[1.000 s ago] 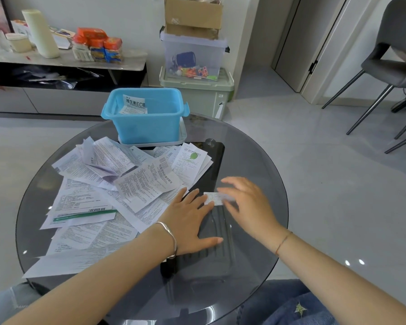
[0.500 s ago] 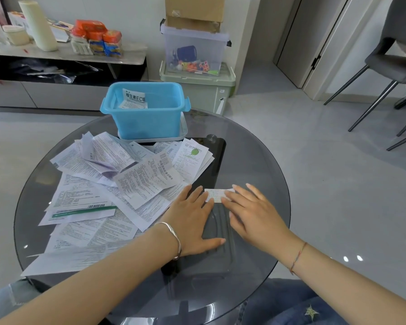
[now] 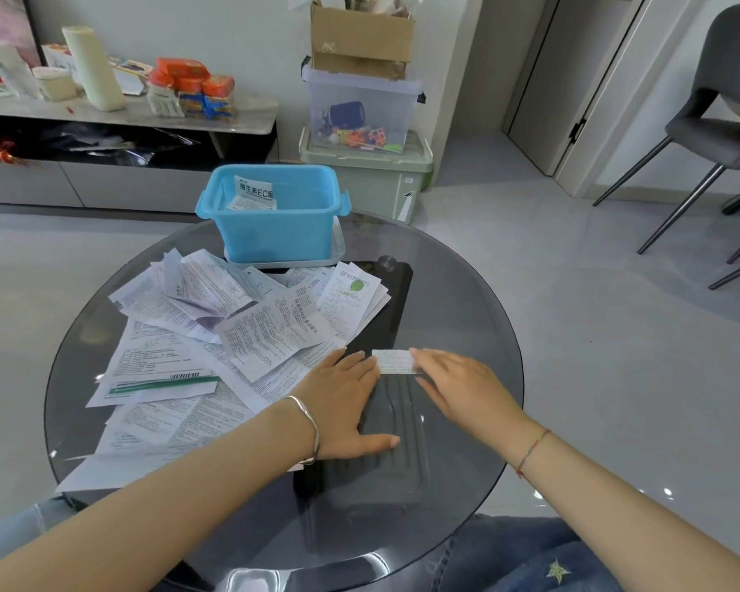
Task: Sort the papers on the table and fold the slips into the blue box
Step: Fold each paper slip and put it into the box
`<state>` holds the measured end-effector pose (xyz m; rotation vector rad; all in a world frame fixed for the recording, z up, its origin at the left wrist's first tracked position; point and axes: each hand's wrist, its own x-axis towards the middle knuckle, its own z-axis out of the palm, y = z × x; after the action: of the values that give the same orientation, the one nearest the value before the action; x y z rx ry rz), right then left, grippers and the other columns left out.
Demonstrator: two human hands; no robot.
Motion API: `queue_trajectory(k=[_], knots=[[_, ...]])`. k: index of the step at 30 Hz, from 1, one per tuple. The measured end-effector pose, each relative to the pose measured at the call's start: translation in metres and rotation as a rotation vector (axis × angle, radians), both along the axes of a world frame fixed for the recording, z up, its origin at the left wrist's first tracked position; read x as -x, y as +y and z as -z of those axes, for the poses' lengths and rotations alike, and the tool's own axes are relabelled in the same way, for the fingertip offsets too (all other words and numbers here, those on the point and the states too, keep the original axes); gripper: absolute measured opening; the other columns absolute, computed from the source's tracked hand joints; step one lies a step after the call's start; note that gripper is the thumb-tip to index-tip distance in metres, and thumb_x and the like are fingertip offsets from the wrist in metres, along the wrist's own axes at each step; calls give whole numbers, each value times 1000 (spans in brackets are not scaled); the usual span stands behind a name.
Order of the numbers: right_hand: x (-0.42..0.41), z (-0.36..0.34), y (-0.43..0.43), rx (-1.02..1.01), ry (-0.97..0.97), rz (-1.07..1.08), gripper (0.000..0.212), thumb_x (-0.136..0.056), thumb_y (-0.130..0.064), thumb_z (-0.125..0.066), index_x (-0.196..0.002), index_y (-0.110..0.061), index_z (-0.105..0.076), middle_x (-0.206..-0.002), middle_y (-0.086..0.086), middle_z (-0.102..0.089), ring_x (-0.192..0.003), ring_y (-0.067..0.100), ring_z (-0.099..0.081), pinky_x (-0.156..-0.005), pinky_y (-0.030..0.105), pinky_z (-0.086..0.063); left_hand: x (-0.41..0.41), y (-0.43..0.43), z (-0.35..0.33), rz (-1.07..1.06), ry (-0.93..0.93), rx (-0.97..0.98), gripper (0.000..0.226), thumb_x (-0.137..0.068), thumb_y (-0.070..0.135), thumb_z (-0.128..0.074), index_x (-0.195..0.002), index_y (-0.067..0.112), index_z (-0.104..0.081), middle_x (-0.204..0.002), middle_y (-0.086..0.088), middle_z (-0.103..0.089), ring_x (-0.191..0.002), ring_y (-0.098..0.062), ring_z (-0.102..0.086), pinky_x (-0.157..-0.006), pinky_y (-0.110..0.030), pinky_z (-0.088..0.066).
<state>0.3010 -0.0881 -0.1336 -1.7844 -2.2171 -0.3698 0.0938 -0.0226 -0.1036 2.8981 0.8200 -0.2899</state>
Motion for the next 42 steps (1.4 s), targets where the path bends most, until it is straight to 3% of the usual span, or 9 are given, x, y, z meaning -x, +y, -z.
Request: queue_trajectory(k=[3, 6, 8, 13, 17, 24, 30, 36, 42], knots=[[-5, -7, 7, 4, 21, -49, 21, -91, -26, -46, -89, -14, -63, -77, -2, -67, -64, 20, -64, -42, 27, -46, -2, 9, -9, 43, 6, 12, 112, -63, 83, -9, -145, 11, -34, -152, -3, -34, -142, -20, -23, -117, -34, -7], [-7, -7, 10, -8, -91, -106, 2, -83, -17, -64, -84, -16, -63, -69, -5, -62, -56, 17, -58, -41, 25, -39, -2, 22, -18, 71, -29, 55, 104, -64, 82, -10, -133, 15, -49, -127, -3, -54, -121, -20, -46, -110, -35, -26], [-8, -5, 12, -9, -108, -118, 20, -69, -12, -77, -83, -17, -65, -66, -6, -61, -53, 16, -57, -40, 25, -38, -3, 29, -24, 38, -38, 116, 86, -79, 77, -29, -137, 15, -48, -120, -4, -57, -112, -21, -50, -102, -32, -34], [-11, -8, 17, -6, -126, -127, 5, -75, -16, -69, -78, -19, -65, -61, -6, -60, -49, 17, -57, -38, 22, -38, -4, 37, -28, -9, -132, 200, 61, -92, 60, -43, -138, 20, -48, -119, -2, -60, -112, -22, -53, -96, -31, -39], [2, -40, 31, -21, 227, 65, 15, -90, -31, -57, -83, -26, -69, -71, -15, -68, -62, 8, -62, -52, 21, -46, 10, 60, -49, -177, -370, 284, 51, -96, 53, -39, -141, 28, -42, -147, 6, -42, -135, -15, -37, -111, -31, -27], [39, -125, 123, 74, 1052, 118, 5, -87, -10, -67, -85, -15, -65, -80, -1, -71, -67, 10, -67, -67, 20, -55, 66, 132, -71, -448, -828, 154, 39, -98, 33, -47, -134, 19, -49, -138, 1, -49, -126, -17, -46, -103, -26, -37], [78, -151, 228, 228, 1146, 155, 14, -89, -3, -62, -103, -2, -64, -91, 13, -68, -55, 4, -61, -51, 14, -48, 96, 185, -70, -599, -804, 80, 53, -95, 24, -55, -143, 9, -36, -147, -8, -37, -135, -24, -34, -112, -33, -25], [111, -126, 297, 390, 1100, 236, 19, -86, -4, -66, -75, -13, -54, -86, 13, -62, -57, 8, -54, -37, 8, -34, 92, 207, -52, -690, -864, 173, 75, -88, 37, -64, -147, 11, -25, -147, -7, -33, -134, -24, -32, -113, -37, -29], [123, -102, 340, 413, 1015, 348, 42, -76, -16, -78, -68, -16, -37, -70, 2, -48, -68, 20, -58, -54, 23, -34, 85, 216, -39, -648, -874, 158, 87, -88, 40, -63, -151, 14, -8, -157, -3, -11, -145, -19, -11, -116, -31, -15]])
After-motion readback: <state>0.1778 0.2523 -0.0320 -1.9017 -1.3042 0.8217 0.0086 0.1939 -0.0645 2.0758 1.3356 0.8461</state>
